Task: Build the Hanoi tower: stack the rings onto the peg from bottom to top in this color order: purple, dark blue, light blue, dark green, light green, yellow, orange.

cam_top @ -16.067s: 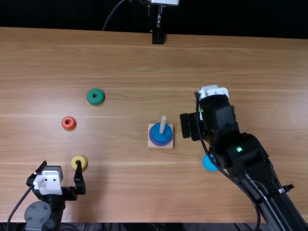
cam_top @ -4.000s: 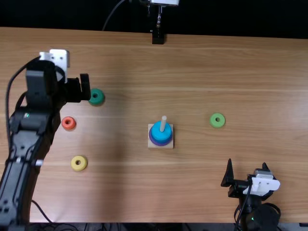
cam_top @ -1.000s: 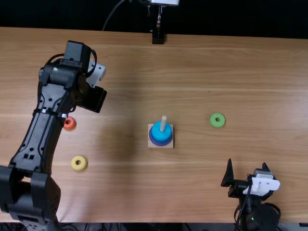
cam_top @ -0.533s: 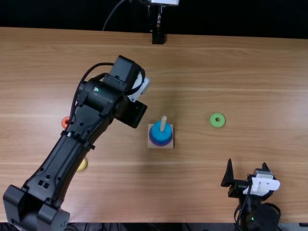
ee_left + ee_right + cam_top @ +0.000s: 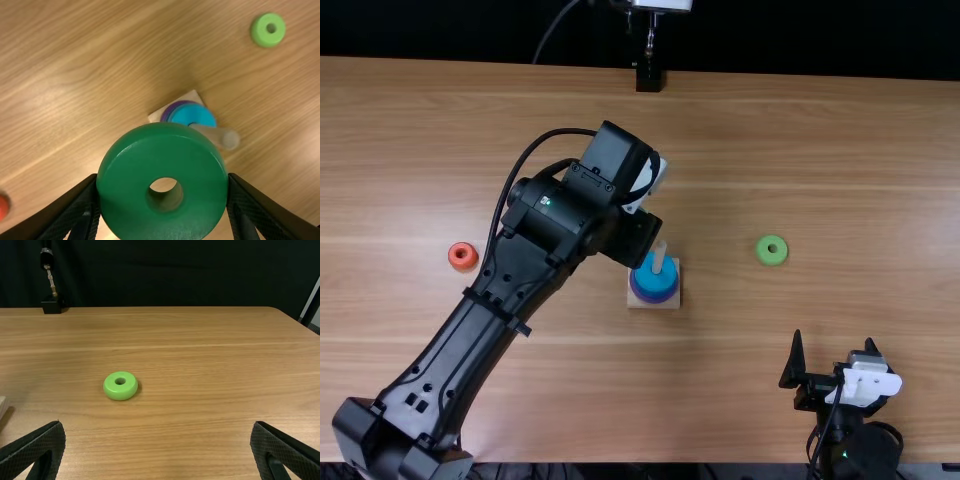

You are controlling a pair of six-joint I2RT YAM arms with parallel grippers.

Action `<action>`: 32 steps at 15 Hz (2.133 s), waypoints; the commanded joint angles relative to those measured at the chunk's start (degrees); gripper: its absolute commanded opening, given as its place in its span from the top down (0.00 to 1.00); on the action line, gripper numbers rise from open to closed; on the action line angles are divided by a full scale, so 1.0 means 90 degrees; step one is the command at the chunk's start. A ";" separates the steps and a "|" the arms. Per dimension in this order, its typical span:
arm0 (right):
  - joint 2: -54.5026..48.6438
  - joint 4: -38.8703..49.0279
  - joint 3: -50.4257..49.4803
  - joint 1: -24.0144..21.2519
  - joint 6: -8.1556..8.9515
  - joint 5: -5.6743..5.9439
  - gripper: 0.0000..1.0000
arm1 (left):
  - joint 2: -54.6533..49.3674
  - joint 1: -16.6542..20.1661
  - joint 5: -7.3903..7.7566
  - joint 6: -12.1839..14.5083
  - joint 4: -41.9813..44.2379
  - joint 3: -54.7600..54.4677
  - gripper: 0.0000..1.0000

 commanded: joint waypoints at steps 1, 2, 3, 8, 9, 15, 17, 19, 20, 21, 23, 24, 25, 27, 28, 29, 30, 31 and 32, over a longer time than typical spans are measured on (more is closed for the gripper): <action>-0.0076 -0.0179 -0.0423 -0.0059 0.0006 0.0113 0.00 | -0.0057 -0.0194 0.0017 -0.0138 0.0013 0.0293 1.00; -0.0076 -0.0179 -0.0423 -0.0059 0.0006 0.0113 0.00 | 0.0051 -0.0272 0.0005 -0.0278 0.0025 0.0352 1.00; -0.0076 -0.0179 -0.0423 -0.0059 0.0006 0.0113 0.00 | 0.0129 -0.0291 0.0005 -0.0395 0.0025 0.0478 1.00; -0.0076 -0.0179 -0.0423 -0.0059 0.0006 0.0113 0.00 | 0.0519 -0.0428 0.0005 -0.0442 0.0025 0.0781 1.00; -0.0076 -0.0179 -0.0423 -0.0059 0.0006 0.0113 0.00 | 0.0539 -0.0428 0.0005 -0.0442 0.0013 0.0781 1.00; -0.0076 -0.0179 -0.0423 -0.0059 0.0006 0.0113 0.00 | 0.0744 -0.0584 0.0005 -0.0442 0.0001 0.0762 1.00; -0.0076 -0.0179 -0.0423 -0.0059 0.0006 0.0113 0.00 | 0.0832 -0.0643 0.0005 -0.0454 -0.0011 0.0771 1.00; -0.0076 -0.0179 -0.0423 -0.0059 0.0006 0.0113 0.00 | 0.0842 -0.0721 0.0005 -0.0466 0.0001 0.0771 1.00; -0.0076 -0.0179 -0.0423 -0.0059 0.0006 0.0113 0.00 | 0.0851 -0.0731 0.0005 -0.0466 0.0001 0.0762 1.00; -0.0076 -0.0179 -0.0423 -0.0059 0.0006 0.0113 0.00 | 0.0851 -0.0721 0.0005 -0.0466 0.0001 0.0762 1.00; -0.0076 -0.0179 -0.0423 -0.0059 0.0006 0.0102 0.00 | 0.0851 -0.0721 0.0005 -0.0454 0.0001 0.0752 1.00; -0.0076 -0.0179 -0.0423 -0.0059 0.0006 0.0102 0.00 | 0.0851 -0.0721 0.0005 -0.0454 -0.0011 0.0742 1.00; -0.0076 -0.0179 -0.0423 -0.0059 0.0006 0.0113 0.00 | 0.0851 -0.0702 0.0005 -0.0454 -0.0011 0.0732 1.00; -0.0076 -0.0179 -0.0423 -0.0059 0.0006 0.0113 0.00 | 0.0842 -0.0663 -0.0007 -0.0442 -0.0057 0.0713 1.00; -0.0076 -0.0179 -0.0423 -0.0059 0.0006 0.0113 0.00 | 0.0842 -0.0653 0.0005 -0.0442 -0.0093 0.0703 1.00; -0.0076 -0.0179 -0.0423 -0.0059 0.0006 0.0113 0.00 | 0.0832 -0.0643 0.0005 -0.0442 -0.0093 0.0684 1.00; -0.0076 -0.0179 -0.0423 -0.0059 0.0006 0.0113 0.00 | 0.0832 -0.0623 -0.0007 -0.0431 -0.0093 0.0684 1.00; -0.0076 -0.0179 -0.0423 -0.0059 0.0006 0.0113 0.00 | 0.0832 -0.0584 0.0005 -0.0431 -0.0104 0.0684 1.00; -0.0076 -0.0179 -0.0423 -0.0059 0.0006 0.0113 0.00 | 0.0832 -0.0545 0.0005 -0.0431 -0.0104 0.0684 1.00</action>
